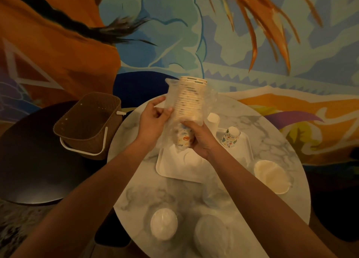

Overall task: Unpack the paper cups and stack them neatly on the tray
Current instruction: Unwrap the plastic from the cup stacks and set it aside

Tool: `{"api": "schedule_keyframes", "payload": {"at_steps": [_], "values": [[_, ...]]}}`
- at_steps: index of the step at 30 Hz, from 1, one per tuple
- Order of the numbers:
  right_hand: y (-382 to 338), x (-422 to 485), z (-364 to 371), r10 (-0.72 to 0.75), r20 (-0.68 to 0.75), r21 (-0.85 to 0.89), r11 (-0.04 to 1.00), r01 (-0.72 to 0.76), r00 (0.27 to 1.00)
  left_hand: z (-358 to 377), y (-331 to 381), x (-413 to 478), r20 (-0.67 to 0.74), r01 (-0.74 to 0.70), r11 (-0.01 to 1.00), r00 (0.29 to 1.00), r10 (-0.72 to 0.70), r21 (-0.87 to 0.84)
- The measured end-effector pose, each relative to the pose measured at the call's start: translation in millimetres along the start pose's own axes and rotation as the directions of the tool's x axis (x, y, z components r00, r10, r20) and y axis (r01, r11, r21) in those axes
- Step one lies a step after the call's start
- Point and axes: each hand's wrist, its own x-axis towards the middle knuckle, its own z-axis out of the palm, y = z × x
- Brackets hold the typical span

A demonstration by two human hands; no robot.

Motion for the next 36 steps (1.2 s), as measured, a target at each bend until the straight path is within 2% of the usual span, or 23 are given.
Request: {"api": "schedule_keyframes", "payload": {"at_steps": [2,4,7,10,12,14,16,18,21,23,25,27,30,33,36], "values": [[-4,1,-1,-0.011,-0.007,0.030,0.999,0.012,1.000,-1,-12,-6,0.025,0.017,1.000,1.000,-0.017,0.015],[-7,1,-3,-0.029,-0.019,0.019,0.999,0.029,0.999,-5,-25,-14,0.107,0.080,0.996,0.991,-0.083,0.031],[-11,-1,-5,-0.047,-0.017,-0.073,0.996,0.046,0.999,-16,-32,-16,0.216,0.200,0.975,0.952,-0.216,0.091],[-9,-4,-4,-0.051,-0.017,-0.140,0.989,0.049,0.999,-21,-22,-10,0.171,0.209,0.966,0.957,-0.234,0.152],[-7,-4,-2,-0.047,-0.004,-0.136,0.990,0.046,0.999,-21,-7,-4,0.110,0.220,0.975,0.970,-0.217,-0.019],[-6,-5,-1,-0.048,0.008,-0.157,0.986,0.049,0.999,-17,8,4,0.147,0.170,0.968,0.979,-0.144,-0.185],[-5,-5,1,-0.046,0.025,-0.187,0.981,0.050,0.999,-12,17,11,0.170,0.125,0.956,0.982,-0.081,-0.267],[-5,-5,3,-0.049,0.047,-0.227,0.972,0.058,0.998,-5,26,13,0.101,0.188,0.934,0.981,-0.165,-0.303],[-6,-6,6,-0.044,0.053,-0.339,0.939,0.060,0.998,5,27,13,0.017,0.284,0.932,0.958,-0.288,-0.223],[-5,-6,8,-0.053,0.052,-0.354,0.933,0.068,0.997,8,23,4,0.008,0.235,0.970,0.972,-0.235,-0.058],[-5,-5,9,-0.077,0.056,-0.354,0.931,0.092,0.995,9,19,-6,0.061,0.190,0.979,0.979,-0.195,0.078],[-8,-8,11,-0.100,0.084,-0.431,0.893,0.126,0.992,9,14,-12,0.155,0.145,0.973,0.973,-0.173,0.180],[-12,-9,11,-0.080,0.090,-0.590,0.799,0.118,0.993,4,14,-14,0.152,0.124,0.949,0.973,-0.174,0.288],[-15,-13,12,-0.089,0.106,-0.573,0.808,0.134,0.990,-1,9,-11,0.140,0.155,0.959,0.971,-0.192,0.237],[-17,-14,15,-0.107,0.104,-0.629,0.763,0.149,0.989,2,11,-4,0.011,0.282,0.959,0.959,-0.282,0.032]]}}
